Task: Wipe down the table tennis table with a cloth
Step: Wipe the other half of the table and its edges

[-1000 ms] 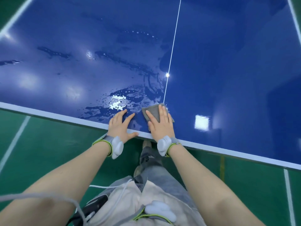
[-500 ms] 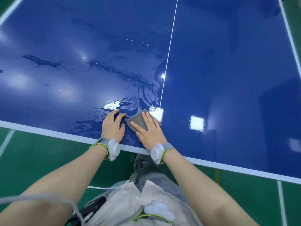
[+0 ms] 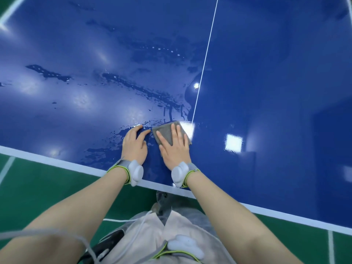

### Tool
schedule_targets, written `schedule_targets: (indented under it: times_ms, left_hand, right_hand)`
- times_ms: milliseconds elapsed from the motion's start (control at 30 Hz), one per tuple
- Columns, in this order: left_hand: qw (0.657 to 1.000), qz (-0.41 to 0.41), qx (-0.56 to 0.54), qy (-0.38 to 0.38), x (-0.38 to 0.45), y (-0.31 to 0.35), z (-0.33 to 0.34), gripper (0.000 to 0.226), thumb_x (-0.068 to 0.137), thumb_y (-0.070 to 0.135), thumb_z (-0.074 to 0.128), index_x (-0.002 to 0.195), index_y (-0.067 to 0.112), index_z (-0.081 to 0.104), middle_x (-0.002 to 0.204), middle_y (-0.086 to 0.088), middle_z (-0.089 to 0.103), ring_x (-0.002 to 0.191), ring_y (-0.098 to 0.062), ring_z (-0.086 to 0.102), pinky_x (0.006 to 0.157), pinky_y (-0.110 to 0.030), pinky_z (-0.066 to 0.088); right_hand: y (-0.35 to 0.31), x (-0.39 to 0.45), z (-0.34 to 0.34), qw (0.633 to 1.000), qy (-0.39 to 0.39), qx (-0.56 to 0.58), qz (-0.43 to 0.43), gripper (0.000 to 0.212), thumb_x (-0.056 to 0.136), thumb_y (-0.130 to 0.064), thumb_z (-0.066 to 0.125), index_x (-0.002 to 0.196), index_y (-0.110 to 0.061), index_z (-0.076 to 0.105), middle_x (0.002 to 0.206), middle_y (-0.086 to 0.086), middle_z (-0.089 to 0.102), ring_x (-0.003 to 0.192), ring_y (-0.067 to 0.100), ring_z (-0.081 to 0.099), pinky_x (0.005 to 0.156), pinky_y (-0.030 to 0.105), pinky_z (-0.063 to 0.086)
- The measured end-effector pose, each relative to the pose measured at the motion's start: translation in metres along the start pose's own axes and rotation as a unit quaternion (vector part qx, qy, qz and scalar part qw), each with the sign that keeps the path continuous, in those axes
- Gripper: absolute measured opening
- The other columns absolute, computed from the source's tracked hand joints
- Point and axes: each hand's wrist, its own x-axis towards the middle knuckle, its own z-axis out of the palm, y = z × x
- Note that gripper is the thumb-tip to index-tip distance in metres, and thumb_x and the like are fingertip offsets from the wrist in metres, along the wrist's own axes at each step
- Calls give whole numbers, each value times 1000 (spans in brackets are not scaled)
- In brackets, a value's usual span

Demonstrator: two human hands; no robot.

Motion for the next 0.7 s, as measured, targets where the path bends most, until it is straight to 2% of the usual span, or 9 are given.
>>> schedule_targets:
  times_ms: [100, 200, 267, 367, 433, 567, 633, 700]
  left_hand:
    - [1000, -5, -4, 1, 8, 3, 3, 44, 88, -2, 47, 130, 11, 53, 143, -12, 37, 134, -30, 28, 111, -35, 16]
    - [1000, -12, -11, 1, 13, 7, 4, 47, 86, -4, 45, 130, 12, 52, 143, -10, 36, 134, -28, 27, 110, -31, 13]
    - [1000, -12, -18, -1, 16, 8, 4, 49, 85, -6, 44, 130, 11, 52, 143, -9, 35, 134, -28, 27, 109, -28, 11]
    - [1000, -11, -22, -2, 21, 10, 6, 50, 84, -7, 45, 129, 10, 52, 144, -11, 35, 134, -30, 27, 110, -28, 12]
    - [1000, -9, -19, -2, 24, 12, 8, 49, 84, -6, 46, 130, 9, 52, 144, -12, 34, 134, -31, 27, 110, -30, 12]
    - [1000, -18, -13, -15, 33, 21, 8, 47, 89, -1, 45, 134, 10, 46, 148, -10, 29, 138, -27, 21, 112, -30, 7]
    - [999, -24, -20, -18, 40, 25, 9, 46, 90, -1, 44, 135, 8, 45, 149, -9, 27, 139, -26, 20, 113, -31, 7]
    - [999, -25, -21, -21, 46, 26, 9, 46, 89, -1, 43, 134, 8, 45, 149, -9, 27, 138, -26, 21, 112, -28, 8]
  right_hand:
    - [19, 4, -6, 998, 11, 8, -56, 62, 90, -45, 0, 148, -38, 21, 159, 9, -4, 147, 25, -8, 116, 39, -7]
    - [43, 17, -15, 997, 64, 45, 1, 51, 97, -43, 16, 145, -38, 32, 159, 11, 1, 147, 26, -2, 117, 38, -3]
    - [51, 27, -23, 994, 53, 66, 71, 44, 103, -37, 28, 146, -39, 27, 159, 11, -7, 146, 26, -9, 116, 35, -7]
    - [48, 41, -26, 989, 37, 59, 128, 46, 103, -39, 24, 148, -42, 15, 158, 11, -14, 145, 26, -15, 115, 35, -11]
    - [39, 46, -23, 989, 27, 52, 133, 47, 103, -41, 21, 148, -43, 8, 158, 11, -17, 145, 26, -18, 115, 38, -12]
    - [17, 38, -19, 1000, -1, 11, 11, 54, 96, -45, 6, 150, -40, 7, 158, 12, -12, 144, 29, -17, 115, 43, -10]
    - [25, 40, -21, 998, -5, 2, -61, 64, 89, -46, -3, 150, -37, 15, 159, 11, -3, 146, 30, -10, 116, 43, -4]
    - [44, 50, -25, 993, 7, -5, -120, 64, 90, -45, 2, 148, -33, 27, 158, 14, 10, 146, 33, 3, 116, 44, 5]
